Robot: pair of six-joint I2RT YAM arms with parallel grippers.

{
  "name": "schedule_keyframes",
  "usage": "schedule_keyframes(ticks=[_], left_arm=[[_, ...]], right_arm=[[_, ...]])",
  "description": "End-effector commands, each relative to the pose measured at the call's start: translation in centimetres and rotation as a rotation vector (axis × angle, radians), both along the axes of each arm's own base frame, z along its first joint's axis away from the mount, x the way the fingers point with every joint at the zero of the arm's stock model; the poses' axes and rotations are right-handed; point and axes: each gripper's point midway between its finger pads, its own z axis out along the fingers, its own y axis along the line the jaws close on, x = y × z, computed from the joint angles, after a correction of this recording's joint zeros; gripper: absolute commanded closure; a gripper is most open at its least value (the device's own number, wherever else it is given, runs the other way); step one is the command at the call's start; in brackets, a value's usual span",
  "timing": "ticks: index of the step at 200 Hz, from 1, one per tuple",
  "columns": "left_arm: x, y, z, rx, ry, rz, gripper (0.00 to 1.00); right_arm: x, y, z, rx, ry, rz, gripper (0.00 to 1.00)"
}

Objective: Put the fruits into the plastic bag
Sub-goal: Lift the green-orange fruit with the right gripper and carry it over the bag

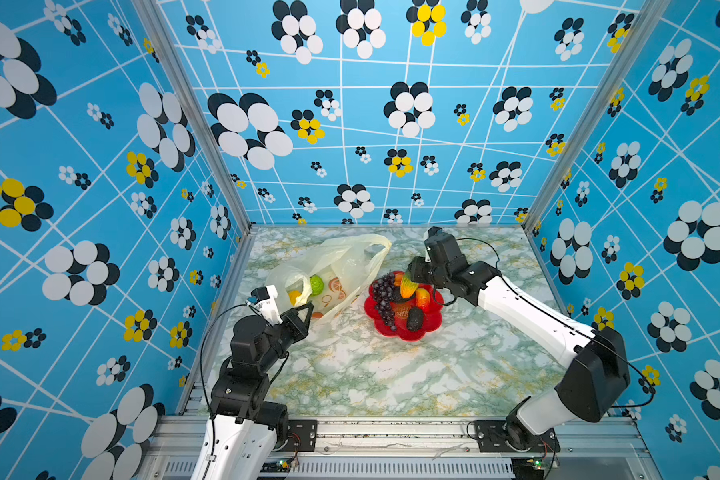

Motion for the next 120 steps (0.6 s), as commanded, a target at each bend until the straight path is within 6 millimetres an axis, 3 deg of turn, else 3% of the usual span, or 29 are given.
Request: schedule_keyframes(ticks=[1,25,40,53,71,92,120], left_arm=[[0.3,0.0,0.2,-0.008,-0.018,-0.001,1.0],[0.3,0.0,0.2,-0.013,-0.019,-0.001,1.0],[0.3,-0.1,0.1,-0.018,-0.019,-0.001,1.0],[0.3,-0.1,0.1,-0.026,-0.02,-0.003,1.0],[0.3,-0.1,0.2,-0.036,-0.021,-0.003,1.0],[0.3,-0.1,0.6,-0.048,-0.027,0.0,1.0],[0.3,-0.2,1.0,-0.051,-0.036,0.0,1.0]], right_arm=[[-0.8,2.2,5.7,0.095,-0.204,0.112,0.89],[-2.6,4.8,10.5,0.173,-0.373,0.216,0.9],[-3.3,6.8,12.2,0.228,-0.403,0.273,0.9],[-3.3,8.8,12.4,0.255,-0.392,0.315,0.9],[-3.0,12.1,11.2,0.256,-0.345,0.357,0.91],[-2.7,16.1,8.5,0.248,-0.267,0.399,0.92],[-2.2,19.7,4.7,0.262,-0.182,0.396,0.92]])
